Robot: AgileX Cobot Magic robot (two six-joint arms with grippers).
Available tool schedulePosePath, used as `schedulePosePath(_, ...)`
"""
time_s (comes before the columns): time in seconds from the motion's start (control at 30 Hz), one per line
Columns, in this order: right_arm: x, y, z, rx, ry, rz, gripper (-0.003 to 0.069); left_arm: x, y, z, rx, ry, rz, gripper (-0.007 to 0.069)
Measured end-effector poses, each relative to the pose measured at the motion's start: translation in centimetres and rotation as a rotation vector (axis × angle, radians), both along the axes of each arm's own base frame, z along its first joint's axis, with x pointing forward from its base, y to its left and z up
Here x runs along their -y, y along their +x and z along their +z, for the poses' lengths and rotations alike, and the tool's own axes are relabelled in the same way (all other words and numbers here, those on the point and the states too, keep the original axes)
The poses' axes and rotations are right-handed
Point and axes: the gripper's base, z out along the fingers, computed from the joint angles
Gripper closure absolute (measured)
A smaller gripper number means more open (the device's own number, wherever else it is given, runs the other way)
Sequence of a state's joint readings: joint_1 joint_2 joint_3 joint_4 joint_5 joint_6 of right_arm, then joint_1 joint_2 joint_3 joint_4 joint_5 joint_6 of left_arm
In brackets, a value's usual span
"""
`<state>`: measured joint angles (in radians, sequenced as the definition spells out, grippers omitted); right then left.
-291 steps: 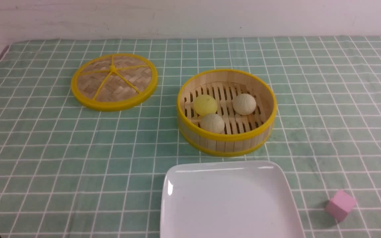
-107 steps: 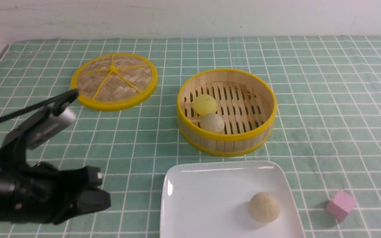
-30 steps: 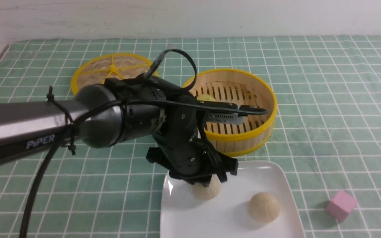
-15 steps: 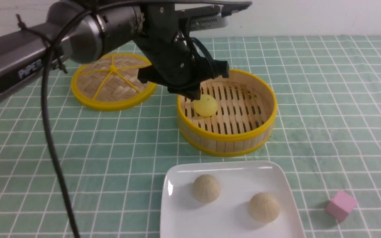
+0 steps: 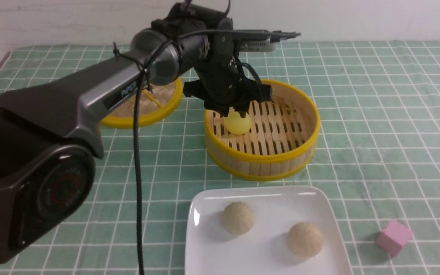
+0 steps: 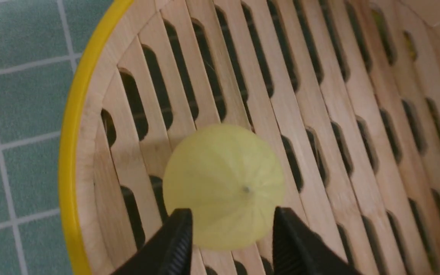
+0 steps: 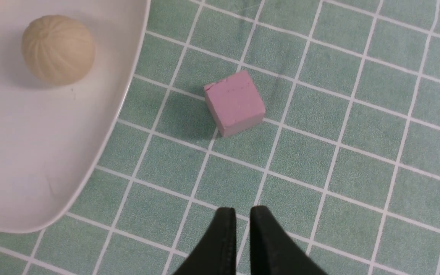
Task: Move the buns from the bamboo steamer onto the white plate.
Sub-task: 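Reach into the bamboo steamer and grasp a bun with the left gripper, then carry the bun from the bamboo steamer to the plate with the left gripper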
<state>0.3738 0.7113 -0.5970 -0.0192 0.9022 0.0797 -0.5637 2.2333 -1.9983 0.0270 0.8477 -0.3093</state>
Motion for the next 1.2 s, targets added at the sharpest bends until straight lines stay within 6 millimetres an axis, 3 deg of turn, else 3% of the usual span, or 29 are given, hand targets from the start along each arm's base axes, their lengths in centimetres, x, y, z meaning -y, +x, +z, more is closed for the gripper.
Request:
schedulePosePath(0.13,0.0,0.0,0.0,0.000,0.000,0.000,0.0573,0.3,0.6,-1.6,0.005,0.006,0.000,0.0314)
schedulePosePath(0.27,0.0,0.0,0.0,0.000,0.000,0.000,0.0573,0.3,0.6,-1.8,-0.005,0.017,0.000,0.0560)
schedulePosePath(0.3,0.0,0.0,0.0,0.000,0.000,0.000,0.0573,0.3,0.6,-1.8,-0.007,0.018,0.000,0.0566)
schedulePosePath(0.47,0.0,0.0,0.0,-0.001,0.003,0.000,0.0566,-0.4,-0.4,1.0,-0.026,0.033,-0.009,0.0602)
schedulePosePath(0.57,0.0,0.0,0.0,-0.001,0.003,0.000,0.0561,-1.5,-2.5,7.4,0.033,0.007,-0.044,0.0602)
schedulePosePath(0.6,0.0,0.0,0.0,-0.001,0.003,0.000,0.0561,-1.8,-2.9,8.3,0.043,0.003,-0.048,0.0602)
schedulePosePath(0.63,0.0,0.0,0.0,-0.001,0.003,0.000,0.0559,-2.7,-4.5,11.6,0.074,-0.005,-0.065,0.0602)
schedulePosePath(0.7,0.0,0.0,0.0,-0.001,0.003,0.000,0.0556,-4.5,-7.2,15.9,0.107,0.003,-0.088,0.0602)
schedulePosePath(0.73,0.0,0.0,0.0,-0.001,0.003,0.000,0.0556,-4.7,-7.5,16.3,0.108,0.004,-0.088,0.0602)
schedulePosePath(0.77,0.0,0.0,0.0,-0.001,0.003,0.000,0.0554,-6.1,-9.6,19.0,0.136,0.013,-0.103,0.0602)
schedulePosePath(0.8,0.0,0.0,0.0,-0.001,0.003,0.000,0.0554,-6.1,-9.6,18.9,0.135,0.015,-0.104,0.0602)
schedulePosePath(0.83,0.0,0.0,0.0,-0.001,0.006,0.000,0.0551,-7.6,-11.8,20.9,0.162,0.017,-0.117,0.0602)
schedulePosePath(0.9,0.0,0.0,0.0,-0.001,0.007,0.000,0.0548,-8.8,-13.8,21.4,0.158,0.020,-0.127,0.0602)
schedulePosePath(0.97,0.0,0.0,0.0,-0.001,0.007,0.000,0.0547,-9.6,-15.9,20.5,0.100,0.006,-0.145,0.0602)
schedulePosePath(1.03,0.0,0.0,0.0,-0.001,0.007,0.000,0.0545,-9.9,-17.7,18.5,-0.008,-0.035,-0.170,0.0602)
schedulePosePath(1.1,0.0,0.0,0.0,-0.001,0.007,0.000,0.0545,-10.0,-19.7,14.9,-0.156,-0.079,-0.194,0.0602)
schedulePosePath(1.2,-0.1,0.0,0.0,0.001,0.008,0.000,0.0543,-9.7,-20.9,10.7,-0.270,-0.151,-0.199,0.0602)
